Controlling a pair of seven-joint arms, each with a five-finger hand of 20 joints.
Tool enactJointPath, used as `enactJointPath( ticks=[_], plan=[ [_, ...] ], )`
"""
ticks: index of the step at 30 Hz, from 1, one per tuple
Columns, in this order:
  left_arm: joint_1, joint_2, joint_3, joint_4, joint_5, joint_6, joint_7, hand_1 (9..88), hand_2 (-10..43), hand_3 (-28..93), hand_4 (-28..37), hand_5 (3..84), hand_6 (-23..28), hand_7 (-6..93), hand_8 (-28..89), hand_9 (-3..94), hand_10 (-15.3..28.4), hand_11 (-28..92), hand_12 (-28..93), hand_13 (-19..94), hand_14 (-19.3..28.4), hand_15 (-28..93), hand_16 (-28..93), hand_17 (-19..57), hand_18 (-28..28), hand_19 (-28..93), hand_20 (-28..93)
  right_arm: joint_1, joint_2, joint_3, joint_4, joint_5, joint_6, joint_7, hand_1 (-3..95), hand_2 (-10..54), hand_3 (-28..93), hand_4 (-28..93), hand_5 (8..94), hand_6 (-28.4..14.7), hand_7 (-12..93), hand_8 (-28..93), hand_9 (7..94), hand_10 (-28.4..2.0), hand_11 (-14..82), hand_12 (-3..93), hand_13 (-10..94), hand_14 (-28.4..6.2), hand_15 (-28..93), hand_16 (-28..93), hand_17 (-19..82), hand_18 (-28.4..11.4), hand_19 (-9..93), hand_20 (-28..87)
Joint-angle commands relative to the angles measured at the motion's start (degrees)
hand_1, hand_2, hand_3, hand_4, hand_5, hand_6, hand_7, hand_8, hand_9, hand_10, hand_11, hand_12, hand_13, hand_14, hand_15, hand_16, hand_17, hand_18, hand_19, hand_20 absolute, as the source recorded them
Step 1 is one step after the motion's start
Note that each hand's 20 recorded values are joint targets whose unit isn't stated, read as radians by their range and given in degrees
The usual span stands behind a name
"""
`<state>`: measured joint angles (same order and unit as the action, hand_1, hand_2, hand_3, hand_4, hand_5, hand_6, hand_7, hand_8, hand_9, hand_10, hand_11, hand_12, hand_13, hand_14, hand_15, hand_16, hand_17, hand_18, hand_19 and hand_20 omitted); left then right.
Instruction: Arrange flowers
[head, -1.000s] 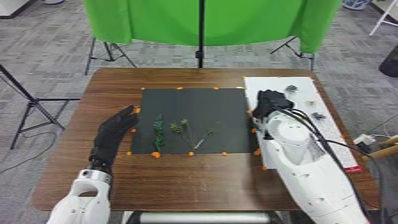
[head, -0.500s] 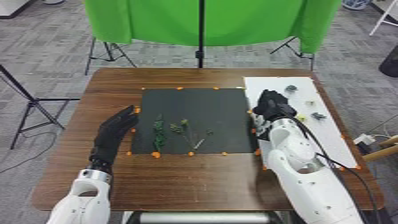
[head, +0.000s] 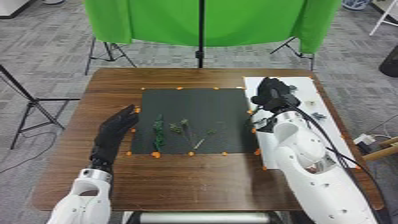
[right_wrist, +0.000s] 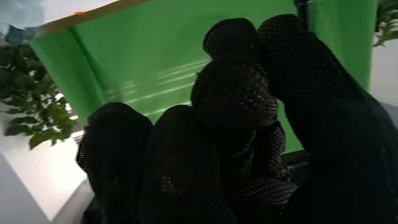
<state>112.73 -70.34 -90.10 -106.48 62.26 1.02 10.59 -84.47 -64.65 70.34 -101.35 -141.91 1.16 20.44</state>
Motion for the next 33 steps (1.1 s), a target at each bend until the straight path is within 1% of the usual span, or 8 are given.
enactJointPath(
  ticks=[1, 2, 4, 5, 9, 13, 20, 33],
  plan=[
    [1.2, -1.19, 0.84, 0.73, 0.15, -0.58, -0.37, 20.7, -6.8, 67, -20.5, 42.2, 1.6, 7.7, -5, 42.6, 10.8, 10, 15, 33, 14.5, 9, 3, 3.9, 11.0, 1, 18, -0.4, 0.3, 0.6, -2.1, -4.2, -11.1, 2.7, 47.6, -9.5, 60, 7, 79.9, -2.8, 38, 26, 90.3, -9.2, 55.8, 25.0, 93, -3.0, 73, 35, 73, -11.5, 93, 70],
    [1.2, -1.22, 0.89, 0.73, 0.17, -0.57, -0.32, 20.7, -6.8, 67, -20.6, 42.2, 1.6, 7.7, -5, 42.6, 10.8, 9, 15, 33, 14.5, 9, 3, 3.9, 11.0, 1, 18, -0.3, 0.1, 1.1, -2.6, -3.6, -14.8, 3.8, 40.0, -9.3, 64, 3, 80.8, -2.7, 38, 17, 91.2, -9.7, 53.9, 25.2, 93, -3.4, 72, 35, 73, -11.5, 93, 70],
    [1.3, -1.18, 0.82, 0.69, 0.15, -0.51, -0.34, 20.7, -6.8, 67, -20.5, 42.2, 1.7, 7.8, -5, 42.6, 10.8, 9, 15, 33, 14.5, 9, 3, 3.9, 11.0, 1, 18, -0.4, 0.0, 1.3, -2.5, -3.0, -15.3, 5.1, 25.1, -3.0, 64, -3, 82.8, -3.5, 38, -4, 92.8, -10.7, 50.3, 25.4, 94, -4.2, 70, 35, 73, -11.8, 93, 69],
    [1.3, -1.19, 0.78, 0.71, 0.11, -0.52, -0.40, 20.8, -6.8, 67, -20.6, 42.3, 1.7, 7.8, -5, 42.6, 10.8, 10, 15, 33, 14.5, 9, 3, 3.9, 11.0, 1, 18, 0.0, -0.6, 2.0, -2.9, -3.0, -19.4, 7.1, 20.4, 1.4, 61, -5, 83.9, -4.2, 35, -5, 93.2, -10.9, 49.3, 25.5, 94, -4.4, 70, 34, 73, -12.1, 93, 68],
    [1.3, -1.24, 0.87, 0.69, 0.22, -0.59, -0.44, 20.7, -6.8, 67, -20.5, 42.2, 1.6, 7.8, -5, 42.6, 10.8, 10, 15, 33, 14.4, 9, 3, 3.9, 11.0, 1, 18, -0.3, -0.9, 3.0, -3.7, -2.3, -22.3, 9.2, 15.8, 6.5, 60, -7, 84.8, -4.9, 29, -4, 93.5, -11.1, 48.2, 25.7, 94, -4.5, 70, 34, 73, -12.3, 93, 68],
    [1.2, -1.19, 0.88, 0.77, 0.11, -0.51, -0.46, 20.7, -6.8, 67, -20.5, 42.3, 1.8, 7.8, -5, 42.6, 10.8, 10, 15, 33, 14.3, 9, 3, 3.9, 11.0, 1, 18, -0.4, -1.0, 3.3, -4.3, -1.7, -22.8, 10.6, 14.4, 10.0, 57, -8, 85.2, -5.2, 26, -4, 93.7, -11.7, 47.5, 25.6, 94, -4.7, 70, 33, 74, -12.3, 93, 68],
    [1.2, -1.42, 1.11, 0.78, 0.37, -0.98, -0.72, 20.6, -6.8, 67, -20.5, 42.3, 1.8, 7.8, -5, 42.6, 10.8, 9, 15, 33, 14.4, 9, 3, 3.9, 11.0, 1, 18, 1.7, -3.7, 2.7, -1.2, -0.3, -30.8, 15.1, 13.1, 13.8, 54, -8, 86.1, -5.9, 23, -4, 93.7, -12.6, 46.1, 24.9, 94, -4.9, 69, 33, 74, -11.7, 93, 66],
    [1.3, -1.30, 1.10, 0.71, 0.30, -1.17, -1.15, 20.7, -6.7, 67, -20.6, 42.3, 1.7, 7.8, -5, 42.6, 10.8, 9, 15, 33, 14.4, 9, 4, 3.8, 11.0, 1, 18, 4.1, -7.1, 1.9, 4.1, -4.1, -29.5, 14.1, 13.6, 14.6, 51, -9, 83.0, -7.0, 14, -5, 93.7, -13.3, 42.8, 25.1, 94, -5.0, 65, 32, 73, -11.3, 93, 61]
  ],
)
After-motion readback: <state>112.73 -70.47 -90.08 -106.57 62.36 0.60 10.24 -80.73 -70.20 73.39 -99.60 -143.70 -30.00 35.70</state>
